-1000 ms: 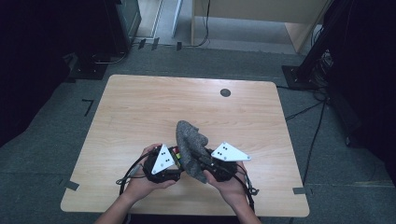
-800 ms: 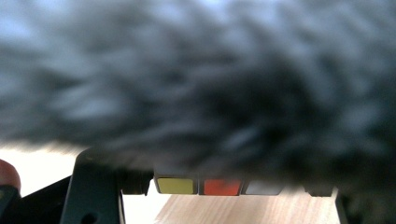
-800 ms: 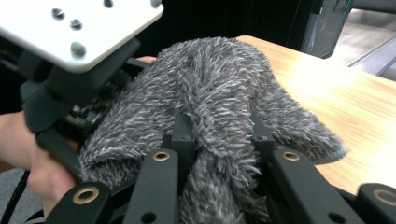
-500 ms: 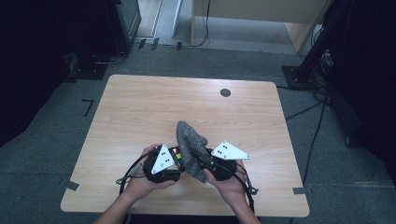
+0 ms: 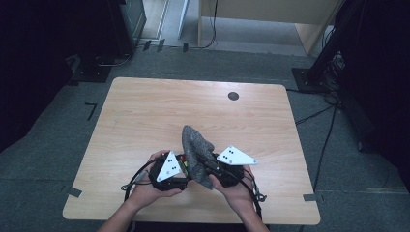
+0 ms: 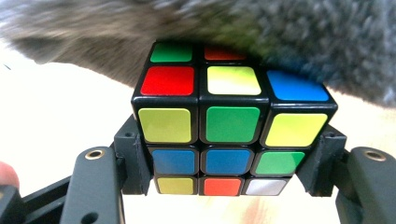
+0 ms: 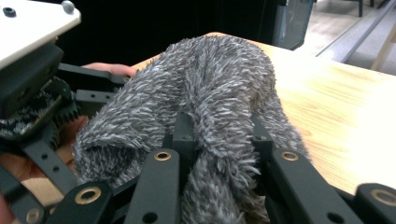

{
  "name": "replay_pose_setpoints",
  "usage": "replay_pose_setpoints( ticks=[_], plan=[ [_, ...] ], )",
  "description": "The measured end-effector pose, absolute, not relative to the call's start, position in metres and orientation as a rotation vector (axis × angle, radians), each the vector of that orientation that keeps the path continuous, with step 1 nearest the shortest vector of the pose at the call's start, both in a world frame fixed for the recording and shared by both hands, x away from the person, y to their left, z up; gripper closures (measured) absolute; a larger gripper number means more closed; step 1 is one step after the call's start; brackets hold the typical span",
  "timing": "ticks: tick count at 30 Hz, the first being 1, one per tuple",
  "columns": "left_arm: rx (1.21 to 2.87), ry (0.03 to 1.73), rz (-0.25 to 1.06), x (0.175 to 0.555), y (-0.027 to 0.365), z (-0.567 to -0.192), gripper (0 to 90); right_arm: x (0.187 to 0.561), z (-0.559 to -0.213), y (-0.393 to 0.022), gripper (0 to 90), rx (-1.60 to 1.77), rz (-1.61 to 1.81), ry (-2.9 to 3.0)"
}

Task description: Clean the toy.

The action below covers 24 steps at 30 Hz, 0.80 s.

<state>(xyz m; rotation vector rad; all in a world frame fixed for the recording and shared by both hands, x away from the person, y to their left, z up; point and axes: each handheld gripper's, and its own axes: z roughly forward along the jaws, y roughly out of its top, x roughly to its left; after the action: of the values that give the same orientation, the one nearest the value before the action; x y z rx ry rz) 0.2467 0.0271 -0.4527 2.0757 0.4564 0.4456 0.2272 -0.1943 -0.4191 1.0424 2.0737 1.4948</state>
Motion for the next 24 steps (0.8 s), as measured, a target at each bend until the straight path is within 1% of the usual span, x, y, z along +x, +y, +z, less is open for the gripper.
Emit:
replay_pose_setpoints(
  ticks=[1, 4, 7, 12, 13, 16, 19, 22, 24],
  plan=[
    [2.073, 0.467, 0.439, 0.248, 0.028, -0.452, 34.1, 0.226, -0.418, -0.194, 73.5, 1.03, 1.495, 2.083],
    [2.084, 0.432, 0.427, 0.245, 0.024, -0.454, 34.1, 0.215, -0.416, -0.177, 73.3, 0.915, 1.521, 2.141],
    [2.091, 0.416, 0.424, 0.243, 0.021, -0.455, 34.1, 0.213, -0.417, -0.171, 73.4, 0.895, 1.506, 2.14],
    [2.094, 0.412, 0.425, 0.243, 0.024, -0.455, 34.1, 0.224, -0.421, -0.186, 73.5, 1.004, 1.492, 2.083],
    [2.084, 0.426, 0.431, 0.245, 0.026, -0.455, 34.1, 0.228, -0.421, -0.196, 73.7, 1.074, 1.477, 2.056],
    [2.071, 0.445, 0.423, 0.247, 0.028, -0.454, 34.1, 0.225, -0.418, -0.198, 73.6, 1.071, 1.484, 2.039],
    [2.079, 0.442, 0.423, 0.246, 0.025, -0.455, 34.1, 0.221, -0.415, -0.191, 73.5, 1.022, 1.506, 2.049],
    [2.088, 0.409, 0.42, 0.242, 0.02, -0.457, 34.1, 0.212, -0.415, -0.172, 73.4, 0.922, 1.505, 2.127],
    [2.087, 0.406, 0.422, 0.241, 0.02, -0.456, 34.1, 0.212, -0.416, -0.17, 73.4, 0.92, 1.489, 2.13]
  ],
)
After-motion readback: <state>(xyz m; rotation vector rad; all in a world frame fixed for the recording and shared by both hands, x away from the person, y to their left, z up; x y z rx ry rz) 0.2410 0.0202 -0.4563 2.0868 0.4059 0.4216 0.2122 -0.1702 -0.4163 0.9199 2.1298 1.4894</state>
